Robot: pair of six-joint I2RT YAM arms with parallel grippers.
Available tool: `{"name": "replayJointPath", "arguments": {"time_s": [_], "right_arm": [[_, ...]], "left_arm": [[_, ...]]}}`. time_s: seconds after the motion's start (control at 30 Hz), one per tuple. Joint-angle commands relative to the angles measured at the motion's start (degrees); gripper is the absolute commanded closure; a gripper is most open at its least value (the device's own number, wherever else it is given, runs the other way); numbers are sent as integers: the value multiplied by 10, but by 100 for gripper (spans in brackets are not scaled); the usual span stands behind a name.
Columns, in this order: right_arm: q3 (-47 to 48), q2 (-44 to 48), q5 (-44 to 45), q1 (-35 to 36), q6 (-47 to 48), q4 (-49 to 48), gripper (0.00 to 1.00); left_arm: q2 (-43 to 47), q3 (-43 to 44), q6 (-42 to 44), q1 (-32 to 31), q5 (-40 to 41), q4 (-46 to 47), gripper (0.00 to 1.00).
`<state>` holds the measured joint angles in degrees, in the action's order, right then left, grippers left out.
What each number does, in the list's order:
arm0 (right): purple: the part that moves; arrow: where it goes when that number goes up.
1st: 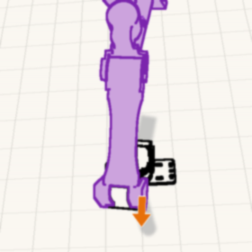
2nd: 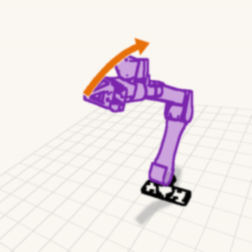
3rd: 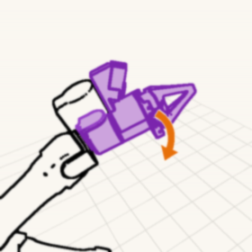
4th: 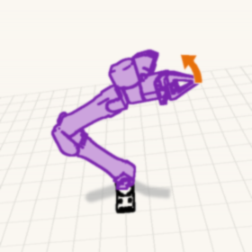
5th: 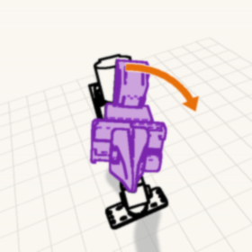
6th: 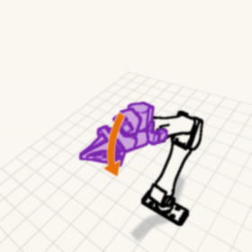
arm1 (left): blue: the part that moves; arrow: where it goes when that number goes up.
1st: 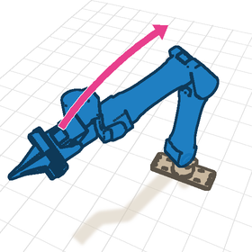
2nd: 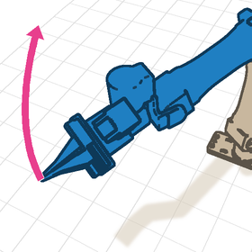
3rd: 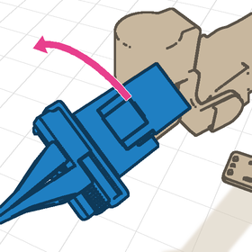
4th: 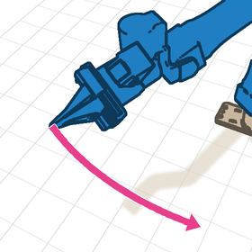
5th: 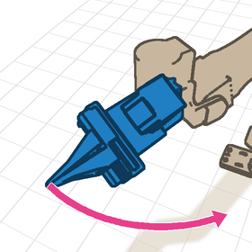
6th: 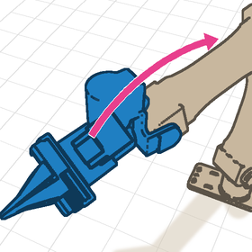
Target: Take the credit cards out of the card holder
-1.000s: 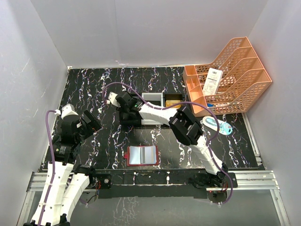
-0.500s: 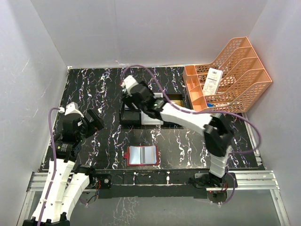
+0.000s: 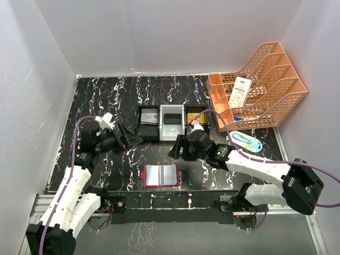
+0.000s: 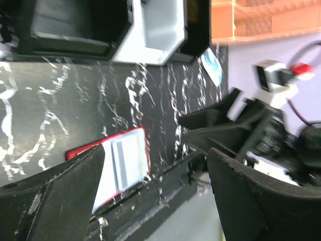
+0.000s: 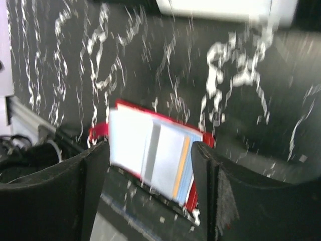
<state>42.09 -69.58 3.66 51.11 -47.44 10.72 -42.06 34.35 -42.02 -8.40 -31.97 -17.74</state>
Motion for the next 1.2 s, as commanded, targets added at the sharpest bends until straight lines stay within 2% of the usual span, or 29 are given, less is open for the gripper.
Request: {"name": "replayJointPath", "arguments": {"time_s": [0.0, 0.07, 0.17, 0.3, 0.37, 0.5, 0.67, 0.83, 1.17], "right_arm": [[-61, 19, -128, 5, -166, -98, 39], [-58, 6, -131, 13, -169, -84, 42], [-53, -8, -115, 28, -178, -67, 47], [-63, -20, -113, 41, -198, -80, 50], [-64, -33, -123, 44, -200, -88, 52], [-52, -68, -129, 50, -194, -88, 56], [-44, -90, -109, 54, -206, -67, 58], [-46, -98, -102, 55, -208, -57, 60], [-36, -132, -115, 56, -203, -52, 64]], "left_arm": [[-38, 1, -23, -52, -95, 28, 21], [-75, 3, -29, -112, -62, 20, 23], [-112, 16, -47, -202, 51, -13, 25], [-134, 0, -84, -259, 93, 4, 31], [-146, 1, -86, -278, 118, -16, 34], [-157, -4, -80, -294, 156, -50, 40], [-183, -5, -68, -304, 182, -83, 42], [-203, -17, -64, -313, 183, -76, 45], [-237, -39, -55, -323, 196, -72, 67]]}}
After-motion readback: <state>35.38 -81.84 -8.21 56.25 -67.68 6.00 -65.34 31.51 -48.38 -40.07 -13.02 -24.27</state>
